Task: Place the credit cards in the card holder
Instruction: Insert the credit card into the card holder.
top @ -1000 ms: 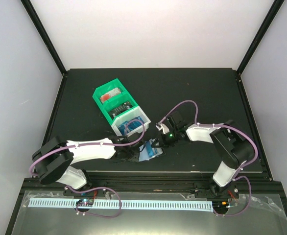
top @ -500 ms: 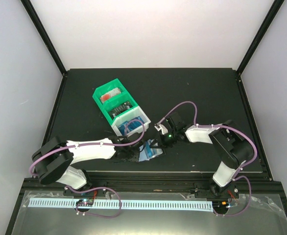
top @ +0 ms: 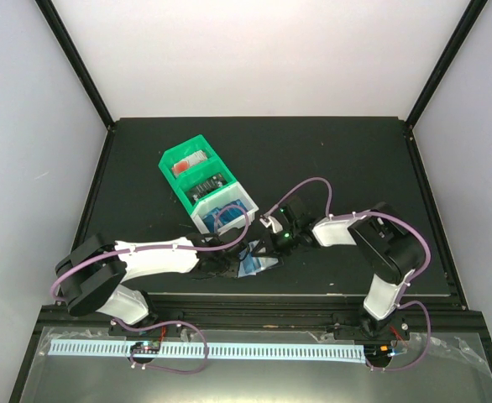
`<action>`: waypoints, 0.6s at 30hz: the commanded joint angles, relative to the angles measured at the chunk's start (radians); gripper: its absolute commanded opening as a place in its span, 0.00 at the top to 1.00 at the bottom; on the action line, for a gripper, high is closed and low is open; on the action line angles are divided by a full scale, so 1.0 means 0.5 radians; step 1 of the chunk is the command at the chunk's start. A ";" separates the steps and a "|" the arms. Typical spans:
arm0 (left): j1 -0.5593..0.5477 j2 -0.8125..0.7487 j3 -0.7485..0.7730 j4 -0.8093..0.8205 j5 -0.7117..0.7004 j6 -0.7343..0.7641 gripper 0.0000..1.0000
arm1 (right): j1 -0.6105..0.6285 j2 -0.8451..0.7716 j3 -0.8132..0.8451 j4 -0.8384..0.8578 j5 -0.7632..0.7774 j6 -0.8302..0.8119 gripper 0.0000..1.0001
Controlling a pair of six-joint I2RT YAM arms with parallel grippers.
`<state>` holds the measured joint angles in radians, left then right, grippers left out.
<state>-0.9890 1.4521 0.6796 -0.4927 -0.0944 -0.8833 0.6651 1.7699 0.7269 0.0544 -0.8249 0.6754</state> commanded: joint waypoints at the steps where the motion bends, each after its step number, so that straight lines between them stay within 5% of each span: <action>1: -0.031 0.051 0.001 0.053 0.057 0.011 0.81 | 0.060 0.051 -0.026 0.018 0.025 0.026 0.94; 8: -0.036 0.050 0.006 0.048 0.050 0.012 0.81 | 0.082 -0.008 0.019 -0.157 0.168 -0.024 0.82; 18: -0.034 0.041 0.003 0.044 0.041 0.019 0.81 | 0.086 -0.187 0.062 -0.452 0.448 -0.054 0.51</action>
<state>-0.9974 1.4536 0.6800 -0.4755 -0.0902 -0.8833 0.7067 1.7130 0.7429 -0.0658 -0.7082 0.6655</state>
